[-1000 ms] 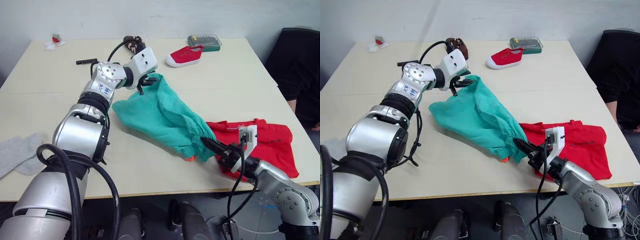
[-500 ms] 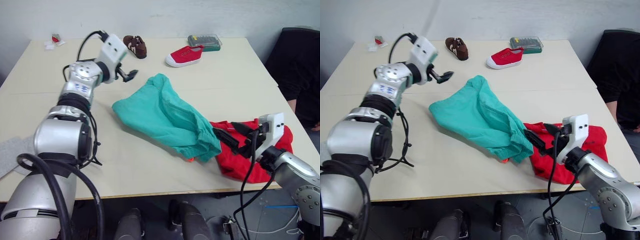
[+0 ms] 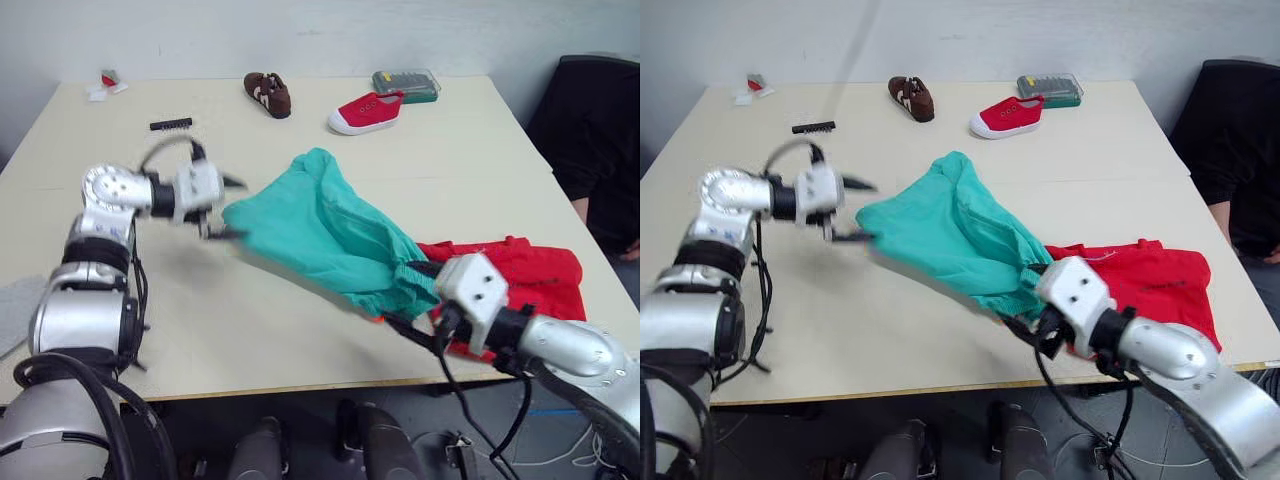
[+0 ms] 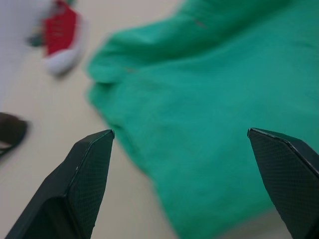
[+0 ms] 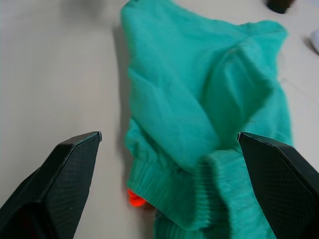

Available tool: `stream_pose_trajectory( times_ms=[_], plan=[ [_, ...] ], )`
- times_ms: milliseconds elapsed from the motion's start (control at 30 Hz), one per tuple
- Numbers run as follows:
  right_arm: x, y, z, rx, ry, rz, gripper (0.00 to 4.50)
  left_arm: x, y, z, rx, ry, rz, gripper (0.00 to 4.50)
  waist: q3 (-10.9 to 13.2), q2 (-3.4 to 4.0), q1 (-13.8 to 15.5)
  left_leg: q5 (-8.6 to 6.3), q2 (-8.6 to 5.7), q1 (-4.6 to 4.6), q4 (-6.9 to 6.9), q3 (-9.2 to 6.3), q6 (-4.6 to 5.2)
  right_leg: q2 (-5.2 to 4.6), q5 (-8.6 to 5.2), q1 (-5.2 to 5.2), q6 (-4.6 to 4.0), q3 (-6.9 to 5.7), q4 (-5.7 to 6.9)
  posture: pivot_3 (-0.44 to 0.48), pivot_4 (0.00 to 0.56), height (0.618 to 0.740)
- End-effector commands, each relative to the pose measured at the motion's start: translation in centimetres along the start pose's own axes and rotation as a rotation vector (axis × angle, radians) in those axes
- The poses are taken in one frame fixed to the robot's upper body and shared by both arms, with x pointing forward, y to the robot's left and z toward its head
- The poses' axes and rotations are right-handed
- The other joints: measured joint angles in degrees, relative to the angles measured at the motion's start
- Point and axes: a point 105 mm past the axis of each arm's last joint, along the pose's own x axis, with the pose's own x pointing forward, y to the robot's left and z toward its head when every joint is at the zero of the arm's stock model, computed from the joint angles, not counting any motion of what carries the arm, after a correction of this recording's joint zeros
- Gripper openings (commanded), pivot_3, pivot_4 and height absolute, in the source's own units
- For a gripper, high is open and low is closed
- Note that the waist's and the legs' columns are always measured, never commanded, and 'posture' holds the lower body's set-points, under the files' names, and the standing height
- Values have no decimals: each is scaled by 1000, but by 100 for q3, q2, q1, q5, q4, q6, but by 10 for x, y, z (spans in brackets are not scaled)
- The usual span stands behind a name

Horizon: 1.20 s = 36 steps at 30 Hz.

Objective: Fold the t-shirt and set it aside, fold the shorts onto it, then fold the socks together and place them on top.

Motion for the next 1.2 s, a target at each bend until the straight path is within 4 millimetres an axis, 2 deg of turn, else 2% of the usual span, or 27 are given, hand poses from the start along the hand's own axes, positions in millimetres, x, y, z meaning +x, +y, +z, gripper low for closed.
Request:
stream_pose_trajectory(
  times_ms=[33, 200, 300, 433, 467, 533, 700, 867, 900, 933, 1067, 1200],
  plan=[
    [11, 5, -5, -98, 45, 22, 4462, 2, 8, 12, 139, 13, 17, 4500, -1, -1, 42, 0, -1, -3, 1, -6, 0, -1, 0, 0, 0, -1, 2, 0, 150, 740],
    [29, -1, -25, -178, 140, -18, 4462, 22, 22, 18, 202, 40, 124, 4500, -3, -5, 139, -6, -10, -7, 8, -6, 18, -12, 4, 2, 7, 0, 9, 0, 150, 740],
    [35, -9, -33, -218, 173, -55, 4462, 29, 20, 14, 244, 90, 116, 4500, -4, -5, 134, -9, -10, -12, 14, -1, 23, -12, 7, 2, 11, -2, 10, 0, 150, 740],
    [43, -10, -41, -259, 192, -68, 4462, 33, 24, 6, 247, 163, 140, 4500, -4, -5, 123, -10, -4, -12, 14, 1, 23, -8, 7, 2, 11, -5, 9, 0, 150, 740],
    [44, -11, -43, -283, 198, -76, 4056, 35, 26, 5, 241, 171, 152, 4197, -4, -5, 124, -9, -4, -11, 14, 1, 21, -7, 6, 2, 11, -5, 10, 0, 150, 740],
    [45, -14, -47, -339, 206, -83, 3551, 39, 28, 5, 228, 177, 170, 3891, -4, -5, 122, -9, -5, -9, 14, 1, 21, -7, 7, 2, 11, -4, 10, 0, 150, 740],
    [42, -17, -53, -388, 207, -90, 1845, 50, 26, 5, 224, 189, 172, 2316, -5, -6, 141, -8, -5, -6, 14, 0, 21, -9, 6, 3, 11, -4, 9, 0, 150, 740],
    [41, -17, -51, -412, 172, -69, 123, 51, 22, 4, 201, 173, 147, 690, -5, -7, 132, -7, -6, -5, 15, 1, 20, -9, 6, 4, 11, -4, 10, 0, 150, 740],
    [41, -16, -49, -419, 153, -53, 0, 49, 18, 2, 183, 162, 127, 293, -5, -7, 129, -7, -5, -5, 15, 1, 19, -9, 6, 4, 11, -4, 10, 0, 150, 740],
    [40, -15, -47, -429, 137, -39, 0, 46, 14, 0, 162, 152, 102, 93, -5, -7, 126, -6, -5, -5, 15, 0, 19, -7, 6, 4, 11, -5, 10, 0, 150, 740],
    [37, -8, -41, -489, 56, 97, 0, 25, -11, -9, 84, 86, -18, 34, -6, -6, 34, -6, -1, -4, 14, 4, 17, -2, 5, 4, 9, -6, 13, 0, 150, 740],
    [33, -4, -36, -558, -43, 246, 0, -12, -53, -20, -16, 26, -132, 34, -7, -2, -144, -7, 7, 7, 11, 13, 10, 4, 1, 4, 2, -4, 16, 0, 150, 740]
  ],
)
